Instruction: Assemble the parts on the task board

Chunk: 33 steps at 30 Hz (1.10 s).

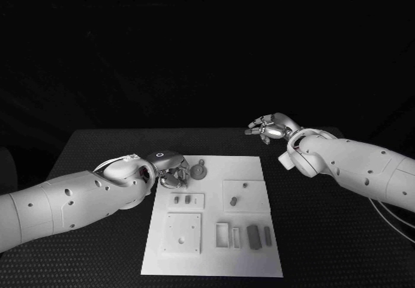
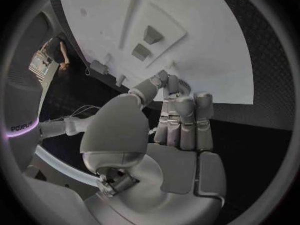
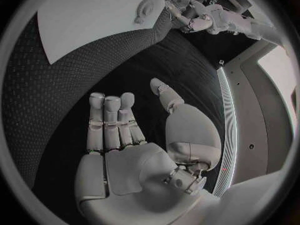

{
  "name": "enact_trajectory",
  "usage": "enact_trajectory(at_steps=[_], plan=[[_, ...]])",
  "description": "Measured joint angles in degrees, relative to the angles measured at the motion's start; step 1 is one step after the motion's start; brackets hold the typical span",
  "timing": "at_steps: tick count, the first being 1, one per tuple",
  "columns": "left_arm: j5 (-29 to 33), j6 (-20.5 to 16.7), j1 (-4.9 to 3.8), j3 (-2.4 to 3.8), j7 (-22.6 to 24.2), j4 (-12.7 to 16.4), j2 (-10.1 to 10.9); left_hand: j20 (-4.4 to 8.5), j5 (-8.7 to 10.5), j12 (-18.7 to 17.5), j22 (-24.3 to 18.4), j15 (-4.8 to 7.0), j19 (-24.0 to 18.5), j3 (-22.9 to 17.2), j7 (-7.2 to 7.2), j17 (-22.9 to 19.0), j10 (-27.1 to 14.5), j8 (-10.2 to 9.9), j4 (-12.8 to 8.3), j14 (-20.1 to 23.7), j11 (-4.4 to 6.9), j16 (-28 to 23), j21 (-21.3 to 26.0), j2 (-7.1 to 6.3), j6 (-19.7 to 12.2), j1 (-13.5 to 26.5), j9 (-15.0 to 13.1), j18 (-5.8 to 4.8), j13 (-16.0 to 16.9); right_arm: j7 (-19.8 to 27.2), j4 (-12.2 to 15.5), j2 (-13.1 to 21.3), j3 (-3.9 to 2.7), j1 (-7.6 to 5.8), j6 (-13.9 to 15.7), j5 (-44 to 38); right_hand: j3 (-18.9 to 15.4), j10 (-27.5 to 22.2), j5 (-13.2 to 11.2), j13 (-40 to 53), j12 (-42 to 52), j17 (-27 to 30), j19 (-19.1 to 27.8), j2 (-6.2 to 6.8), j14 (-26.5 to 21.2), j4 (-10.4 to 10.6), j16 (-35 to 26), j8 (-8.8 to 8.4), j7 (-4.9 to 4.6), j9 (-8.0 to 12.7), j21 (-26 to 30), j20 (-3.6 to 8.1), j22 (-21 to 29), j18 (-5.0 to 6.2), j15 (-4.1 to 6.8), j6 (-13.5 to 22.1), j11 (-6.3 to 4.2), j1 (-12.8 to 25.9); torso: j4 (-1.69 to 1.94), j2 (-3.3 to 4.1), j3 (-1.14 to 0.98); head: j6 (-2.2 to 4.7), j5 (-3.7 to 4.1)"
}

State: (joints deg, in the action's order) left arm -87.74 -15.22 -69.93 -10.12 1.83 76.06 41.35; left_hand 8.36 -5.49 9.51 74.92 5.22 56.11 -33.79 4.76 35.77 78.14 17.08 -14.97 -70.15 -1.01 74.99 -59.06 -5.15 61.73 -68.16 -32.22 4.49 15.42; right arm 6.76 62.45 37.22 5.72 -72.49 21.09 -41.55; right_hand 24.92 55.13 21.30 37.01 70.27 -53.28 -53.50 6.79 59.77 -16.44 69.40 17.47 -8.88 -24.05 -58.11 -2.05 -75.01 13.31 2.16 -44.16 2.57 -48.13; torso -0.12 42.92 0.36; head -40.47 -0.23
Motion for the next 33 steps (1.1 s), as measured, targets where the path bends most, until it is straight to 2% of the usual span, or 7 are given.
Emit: enact_trajectory(at_steps=[12, 33], plan=[[0.9, 0.6, 0.13, -0.08, 0.0, -1.1, 0.1, -0.01, 0.0, 0.0, 0.0, -0.01, 0.0, 0.0, 0.09, 0.0, 0.0, 0.0, 0.0, 0.0, 0.0, 0.0, 0.0, 0.01, -0.1, 0.2, 0.0, 0.0, 0.0, 0.0, 0.0, 0.0, 0.0, 0.0, 0.0, 0.0, 0.0, 0.0, 0.0, -0.1, 0.0, 0.0, 0.0, 0.0, 0.0, 0.0, 0.2, 0.0, -0.01, 0.0, 0.0, 0.0, 0.0, 0.0, 0.0, 0.0, 0.0, 0.0, -0.07, 0.01, -0.02, -0.21, -0.16], [1.7, 1.1, 0.87, -0.16, 0.2, -1.2, -0.2, -0.19, 0.01, -0.2, 0.0, -0.01, 0.0, -0.2, -0.01, -0.2, 0.0, -0.1, -0.1, 0.0, 0.01, 0.0, 0.0, -0.17, 0.0, 0.5, 0.0, 0.03, 0.1, 0.0, 0.1, 0.1, 0.0, 0.0, 0.0, 0.0, 0.0, 0.0, 0.0, -0.1, 0.0, 0.1, 0.0, 0.0, 0.0, 0.0, 0.2, -0.01, -0.01, 0.0, 0.0, 0.0, 0.0, 0.0, 0.0, 0.0, 0.0, 0.0, -0.15, -0.01, -0.09, -0.33, -0.43]])
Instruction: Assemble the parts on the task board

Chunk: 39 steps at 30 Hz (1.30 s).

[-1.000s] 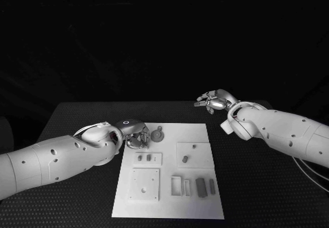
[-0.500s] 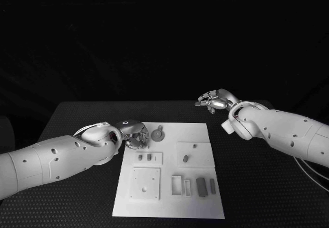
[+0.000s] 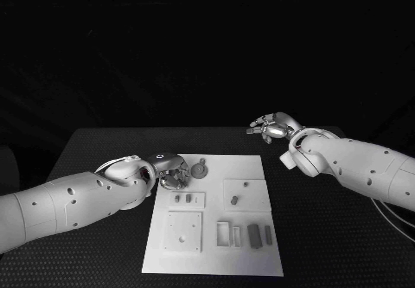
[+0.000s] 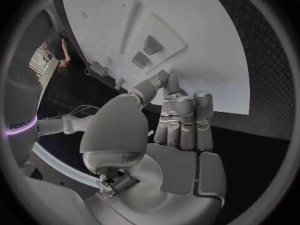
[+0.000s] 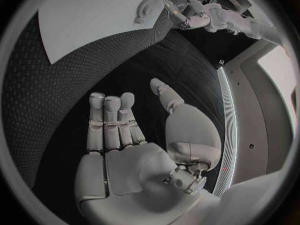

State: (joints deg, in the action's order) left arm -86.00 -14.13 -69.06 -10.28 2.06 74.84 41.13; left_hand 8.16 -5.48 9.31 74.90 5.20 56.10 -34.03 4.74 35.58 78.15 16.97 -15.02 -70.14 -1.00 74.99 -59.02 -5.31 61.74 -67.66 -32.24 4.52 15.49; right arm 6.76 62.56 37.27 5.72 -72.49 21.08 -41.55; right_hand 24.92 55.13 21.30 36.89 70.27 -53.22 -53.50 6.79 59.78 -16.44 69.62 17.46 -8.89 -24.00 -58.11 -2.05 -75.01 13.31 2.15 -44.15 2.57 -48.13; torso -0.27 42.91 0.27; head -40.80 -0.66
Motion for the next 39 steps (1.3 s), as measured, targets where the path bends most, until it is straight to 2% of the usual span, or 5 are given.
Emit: enact_trajectory(at_steps=[39], plan=[[0.2, 1.1, 0.16, -0.11, 0.2, -0.3, -0.4, -0.11, -0.12, -0.3, 0.0, -0.01, -0.1, -0.1, 0.0, -0.1, 0.0, -0.1, -0.2, 0.0, 0.0, 0.0, 0.0, 0.1, 0.0, -0.3, -0.2, 0.04, 0.0, 0.0, 0.0, 0.0, 0.0, 0.0, 0.0, 0.0, 0.0, 0.0, 0.0, -0.1, 0.0, 0.0, 0.0, 0.0, 0.0, 0.0, 0.0, 0.0, 0.11, 0.1, 0.0, 0.0, 0.0, 0.0, -0.01, -0.1, 0.0, 0.0, -0.01, 0.02, 0.0, -0.24, 0.15]])
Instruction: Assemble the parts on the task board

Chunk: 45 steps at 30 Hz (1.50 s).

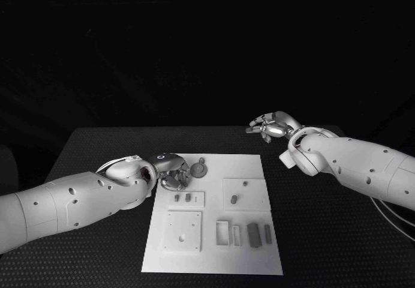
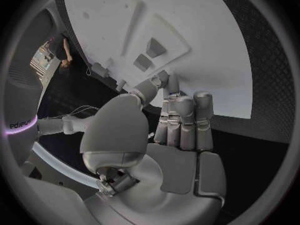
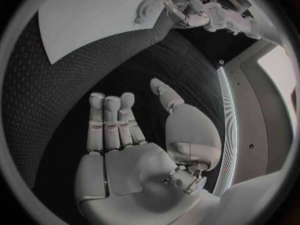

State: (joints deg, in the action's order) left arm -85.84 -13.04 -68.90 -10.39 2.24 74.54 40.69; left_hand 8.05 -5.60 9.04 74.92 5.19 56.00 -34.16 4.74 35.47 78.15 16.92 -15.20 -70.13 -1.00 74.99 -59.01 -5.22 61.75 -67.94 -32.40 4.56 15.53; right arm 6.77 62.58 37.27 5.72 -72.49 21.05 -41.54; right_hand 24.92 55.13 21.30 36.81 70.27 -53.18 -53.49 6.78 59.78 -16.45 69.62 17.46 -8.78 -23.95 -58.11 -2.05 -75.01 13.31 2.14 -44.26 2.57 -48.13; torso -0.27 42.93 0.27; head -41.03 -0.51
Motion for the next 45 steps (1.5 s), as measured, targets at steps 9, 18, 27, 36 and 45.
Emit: enact_trajectory(at_steps=[9, 18, 27, 36, 45], plan=[[-0.1, 0.0, 0.05, -0.01, 0.0, -0.5, -0.4, -0.01, 0.01, 0.0, 0.0, 0.15, 0.0, 0.1, 0.0, 0.0, 0.0, 0.0, -0.1, -0.1, 0.0, 0.0, 0.0, 0.14, 0.0, 0.2, 0.0, 0.02, 0.0, 0.0, 0.0, 0.0, 0.0, 0.0, 0.0, 0.0, 0.0, 0.0, 0.0, 0.0, 0.0, 0.0, 0.0, 0.0, 0.0, 0.0, 0.0, 0.0, 0.0, 0.0, 0.0, 0.0, 0.0, 0.0, 0.0, 0.0, 0.0, 0.0, 0.01, 0.02, 0.02, -0.07, 0.06], [-0.1, 0.0, 0.48, 0.13, 0.4, -1.3, -0.9, -0.1, 0.01, 0.1, 0.0, 0.22, 0.1, 0.1, 0.0, 0.0, 0.1, 0.0, -0.1, -0.2, 0.09, 0.0, 0.0, 0.12, 0.0, 0.2, -0.1, 0.3, 0.2, 0.0, 0.0, -0.1, 0.0, 0.0, 0.0, 0.0, 0.0, 0.0, 0.0, -0.1, 0.2, 0.1, 0.0, 0.0, 0.0, 0.0, 0.0, 0.0, -0.01, 0.0, 0.0, 0.0, 0.0, 0.0, 0.0, 0.0, 0.0, 0.0, -0.05, 0.03, 0.03, -0.09, 0.15], [0.2, -0.1, 0.67, 0.03, 0.3, -1.3, -0.8, -0.13, 0.01, -0.5, 0.0, 0.22, 0.0, 0.1, 0.01, -0.3, 0.1, -0.3, -0.1, -0.2, 0.06, 0.0, 0.0, 0.06, 0.0, 0.2, 0.1, 0.32, 0.1, 0.0, 0.0, 0.0, 0.0, 0.0, 0.0, 0.0, 0.0, 0.0, 0.0, -0.1, 0.2, 0.0, 0.0, 0.0, 0.0, 0.0, 0.0, 0.0, -0.06, 0.1, 0.0, 0.0, 0.0, 0.0, 0.0, 0.1, 0.0, 0.0, 0.01, 0.02, -0.01, -0.18, 0.34], [0.7, -0.5, 0.8, -0.06, 0.2, -1.2, -0.7, -0.07, 0.01, -1.2, 0.0, 0.01, -0.3, -0.3, 1.41, -0.5, -0.5, -1.3, -0.4, 0.0, -0.45, 0.0, 0.0, -0.36, -1.4, 0.1, 0.4, 0.32, 0.2, 0.0, 0.0, 0.0, 0.0, 0.0, 0.0, 0.0, 0.0, 0.0, 0.0, -0.1, 0.2, 0.0, 0.0, 0.0, 0.0, 0.0, 0.0, 0.28, -0.09, 0.1, 0.0, 0.0, 0.0, 0.0, 0.0, 0.1, 0.0, 0.0, 0.04, -0.01, 0.01, -0.13, 0.4], [1.2, -0.7, 1.1, -0.32, -0.2, -1.5, -0.4, -0.08, 0.0, -1.7, 0.0, 0.01, -0.3, -0.3, 0.57, -0.9, -0.6, -5.3, -0.4, 0.0, -0.36, 0.0, 0.0, -2.03, -9.1, -0.4, 2.4, 0.34, 0.7, 0.0, 0.0, 0.0, 0.0, 0.0, 0.0, 0.0, 0.0, 0.0, 0.0, -0.1, 0.2, 0.1, 0.0, 0.0, 0.0, 0.0, 0.0, 0.28, -0.09, 0.1, 0.0, 0.0, 0.0, 0.0, 0.0, 0.1, 0.0, 0.0, 0.03, -0.02, 0.03, -0.09, 0.37]])
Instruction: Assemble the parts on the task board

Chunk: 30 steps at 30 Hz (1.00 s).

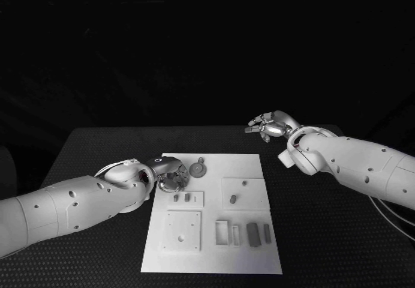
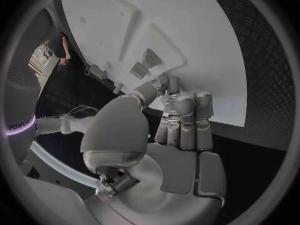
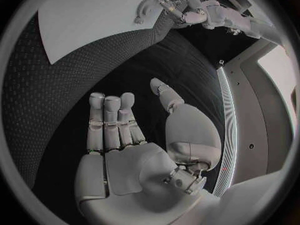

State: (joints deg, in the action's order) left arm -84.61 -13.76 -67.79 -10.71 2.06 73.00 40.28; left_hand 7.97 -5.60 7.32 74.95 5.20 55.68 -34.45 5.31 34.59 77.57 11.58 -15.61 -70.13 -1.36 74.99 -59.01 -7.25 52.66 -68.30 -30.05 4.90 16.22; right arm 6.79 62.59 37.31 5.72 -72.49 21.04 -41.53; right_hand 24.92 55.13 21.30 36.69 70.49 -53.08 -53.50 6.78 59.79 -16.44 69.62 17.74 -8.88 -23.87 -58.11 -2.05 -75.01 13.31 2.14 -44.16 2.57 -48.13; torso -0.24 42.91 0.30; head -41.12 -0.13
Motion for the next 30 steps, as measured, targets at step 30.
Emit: enact_trajectory(at_steps=[30], plan=[[18.1, -2.2, -2.48, 2.7, 0.8, -4.9, 3.5, -2.05, 1.24, -2.5, -3.1, -2.89, -7.6, -2.2, 1.95, -7.0, -3.6, 2.6, 1.7, 8.9, -2.34, -13.2, 9.7, -1.77, 1.0, 0.8, -0.1, -0.53, 0.4, 0.2, 1.4, 2.0, 0.0, 0.16, -3.4, -2.2, 8.8, 0.0, -5.3, -12.7, -16.6, 4.1, 1.7, 0.02, -1.7, 0.0, -2.7, 1.56, 0.1, 0.5, 2.4, -1.1, 0.0, 0.72, -0.74, -0.1, 0.0, -7.7, -0.02, -0.08, -0.1, 0.85, 0.48]])
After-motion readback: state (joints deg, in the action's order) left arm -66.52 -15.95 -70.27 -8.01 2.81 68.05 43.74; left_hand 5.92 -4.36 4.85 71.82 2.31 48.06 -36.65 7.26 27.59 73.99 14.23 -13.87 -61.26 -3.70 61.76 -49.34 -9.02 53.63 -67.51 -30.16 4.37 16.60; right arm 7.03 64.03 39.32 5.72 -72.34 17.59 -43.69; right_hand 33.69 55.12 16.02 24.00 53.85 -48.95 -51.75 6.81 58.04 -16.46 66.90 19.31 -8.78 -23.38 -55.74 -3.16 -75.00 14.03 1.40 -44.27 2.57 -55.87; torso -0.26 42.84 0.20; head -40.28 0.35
